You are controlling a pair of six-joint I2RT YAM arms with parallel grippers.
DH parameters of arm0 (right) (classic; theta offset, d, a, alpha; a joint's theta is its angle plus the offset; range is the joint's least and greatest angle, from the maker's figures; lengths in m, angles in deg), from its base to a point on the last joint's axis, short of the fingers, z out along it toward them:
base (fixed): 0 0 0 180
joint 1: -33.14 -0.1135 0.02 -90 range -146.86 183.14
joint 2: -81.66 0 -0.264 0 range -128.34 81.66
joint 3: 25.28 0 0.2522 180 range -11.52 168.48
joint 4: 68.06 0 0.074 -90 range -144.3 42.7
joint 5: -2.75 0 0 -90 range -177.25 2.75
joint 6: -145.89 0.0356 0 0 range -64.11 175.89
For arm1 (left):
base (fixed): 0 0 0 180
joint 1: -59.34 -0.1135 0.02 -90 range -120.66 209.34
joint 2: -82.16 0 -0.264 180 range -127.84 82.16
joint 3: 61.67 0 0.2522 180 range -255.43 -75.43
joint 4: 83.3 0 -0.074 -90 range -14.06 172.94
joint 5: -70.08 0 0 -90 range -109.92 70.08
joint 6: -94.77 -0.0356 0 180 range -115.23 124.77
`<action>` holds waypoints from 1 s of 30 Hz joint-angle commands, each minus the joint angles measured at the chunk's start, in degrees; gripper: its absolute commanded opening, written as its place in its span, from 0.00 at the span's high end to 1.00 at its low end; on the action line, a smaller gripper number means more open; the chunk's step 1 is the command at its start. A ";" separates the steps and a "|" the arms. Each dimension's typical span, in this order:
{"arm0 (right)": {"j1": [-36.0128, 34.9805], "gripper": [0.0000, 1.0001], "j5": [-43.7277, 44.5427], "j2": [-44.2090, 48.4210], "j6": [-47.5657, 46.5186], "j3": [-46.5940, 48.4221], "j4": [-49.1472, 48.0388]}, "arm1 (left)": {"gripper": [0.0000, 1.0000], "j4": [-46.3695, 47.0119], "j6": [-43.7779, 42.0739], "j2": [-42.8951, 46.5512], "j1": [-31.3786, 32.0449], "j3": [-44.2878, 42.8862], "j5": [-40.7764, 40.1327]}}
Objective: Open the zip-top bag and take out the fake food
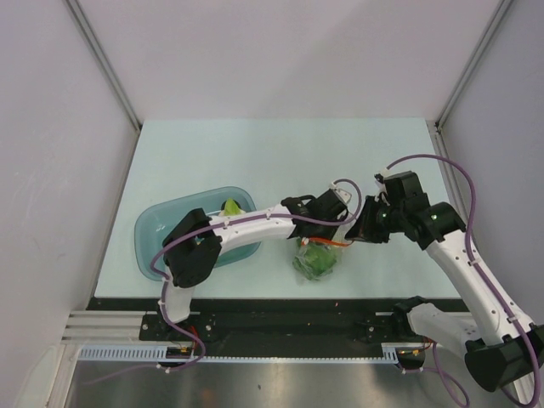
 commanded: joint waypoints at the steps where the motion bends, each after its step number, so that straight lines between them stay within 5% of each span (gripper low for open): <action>1: -0.15 1.00 -0.09 1.49 -0.59 0.24 0.59 | 0.73 3.00 -1.57 -0.70 -0.30 1.48 -1.60; 6: 1.34 1.00 0.09 0.26 -2.09 1.12 1.03 | 1.00 3.35 -5.70 4.65 -0.22 1.39 -0.82; 10: 3.27 0.83 -1.66 -1.06 -2.88 2.70 0.94 | 1.00 5.46 -8.34 11.68 -0.39 3.67 3.22; 14: 7.84 0.43 -7.28 -0.89 -3.23 4.37 1.30 | 1.00 6.43 -10.45 17.23 -0.66 6.66 8.32; 17: 10.13 0.25 -9.49 -0.54 -4.37 6.83 1.65 | 1.00 6.34 -10.63 19.25 -1.36 7.80 10.61; 23: 14.43 0.07 -12.99 -2.03 -4.55 10.17 2.00 | 1.00 9.24 -10.10 21.98 -3.47 10.00 18.25; 30: 21.30 0.00 -19.34 -3.17 -3.50 12.28 0.68 | 1.00 14.16 -7.47 22.42 -8.47 13.25 28.79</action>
